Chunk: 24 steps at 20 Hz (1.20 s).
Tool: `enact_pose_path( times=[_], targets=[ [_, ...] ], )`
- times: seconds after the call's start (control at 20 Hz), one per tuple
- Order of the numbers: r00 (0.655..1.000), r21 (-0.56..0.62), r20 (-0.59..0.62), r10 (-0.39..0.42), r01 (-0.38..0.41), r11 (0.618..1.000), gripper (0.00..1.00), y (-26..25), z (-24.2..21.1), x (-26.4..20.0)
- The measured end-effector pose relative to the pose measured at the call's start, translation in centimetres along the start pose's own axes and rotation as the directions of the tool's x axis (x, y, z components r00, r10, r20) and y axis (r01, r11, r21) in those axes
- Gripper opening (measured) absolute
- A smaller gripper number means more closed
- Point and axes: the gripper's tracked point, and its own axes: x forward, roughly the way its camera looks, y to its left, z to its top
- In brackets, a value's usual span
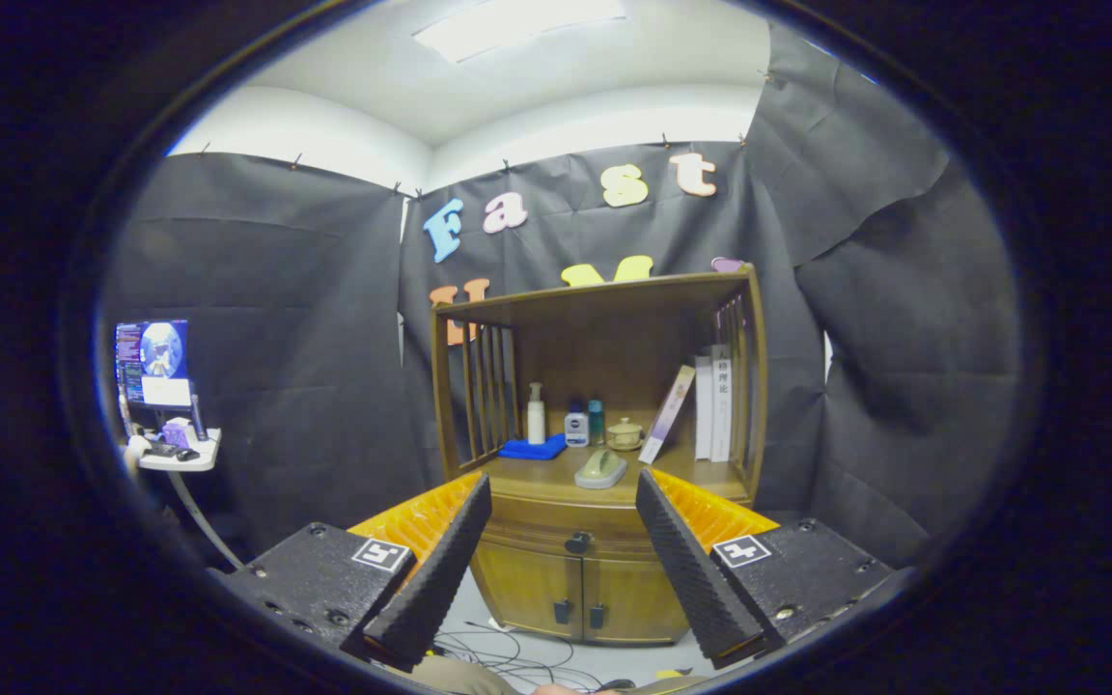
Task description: Pull open the drawer, take out the items inside it, and place them on the countertop above the cabinet.
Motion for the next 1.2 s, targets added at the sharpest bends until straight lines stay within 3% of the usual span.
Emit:
enact_pose_path(
  times=[0.3, 1.2],
  targets=[
    [0.996, 0.005, 0.074, -0.039, 0.038, 0.999, 0.99, -2.7, 1.4, -1.7],
    [0.994, 0.019, 0.068, -0.085, 0.084, 0.996, 0.99, -4.9, 0.4, -1.2]
  ],
)
